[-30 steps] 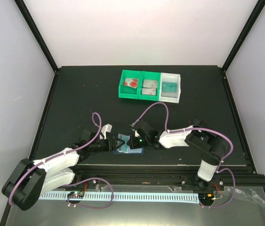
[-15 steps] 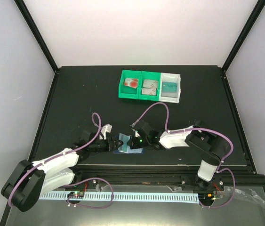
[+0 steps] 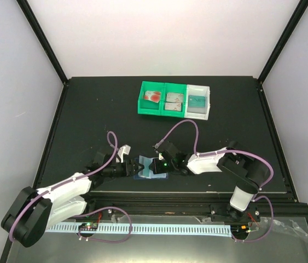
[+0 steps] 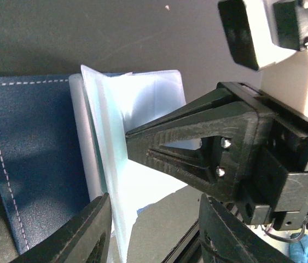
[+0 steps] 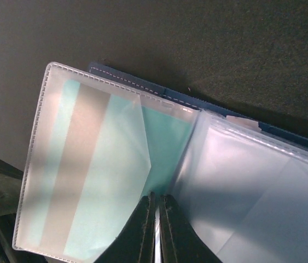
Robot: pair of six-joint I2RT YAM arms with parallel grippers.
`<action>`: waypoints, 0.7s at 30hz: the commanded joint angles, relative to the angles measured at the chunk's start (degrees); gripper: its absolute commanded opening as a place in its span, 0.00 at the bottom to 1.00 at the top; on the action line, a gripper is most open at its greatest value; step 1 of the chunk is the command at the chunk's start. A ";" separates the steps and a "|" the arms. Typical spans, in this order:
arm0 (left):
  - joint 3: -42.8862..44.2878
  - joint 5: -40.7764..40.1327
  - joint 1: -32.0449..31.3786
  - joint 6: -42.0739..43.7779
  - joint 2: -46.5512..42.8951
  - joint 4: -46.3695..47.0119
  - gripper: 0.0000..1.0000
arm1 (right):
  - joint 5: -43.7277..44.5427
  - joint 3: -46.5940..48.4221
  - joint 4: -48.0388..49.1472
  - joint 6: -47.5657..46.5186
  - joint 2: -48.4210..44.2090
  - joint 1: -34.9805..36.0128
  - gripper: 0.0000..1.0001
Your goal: Take the credit cards out of the card holder
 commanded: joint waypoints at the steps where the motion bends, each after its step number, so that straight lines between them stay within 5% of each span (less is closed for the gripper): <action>1: 1.26 2.84 -0.37 -0.62 2.53 2.27 0.46 | 1.45 -1.63 0.08 0.23 -0.46 0.22 0.06; 10: 1.81 3.11 -1.27 -0.79 4.08 3.30 0.39 | 2.37 -2.73 0.35 0.07 -3.46 0.22 0.07; 21: 2.43 2.73 -1.83 -1.05 4.94 3.77 0.39 | 7.01 -2.29 -6.35 -3.10 -10.38 0.14 0.23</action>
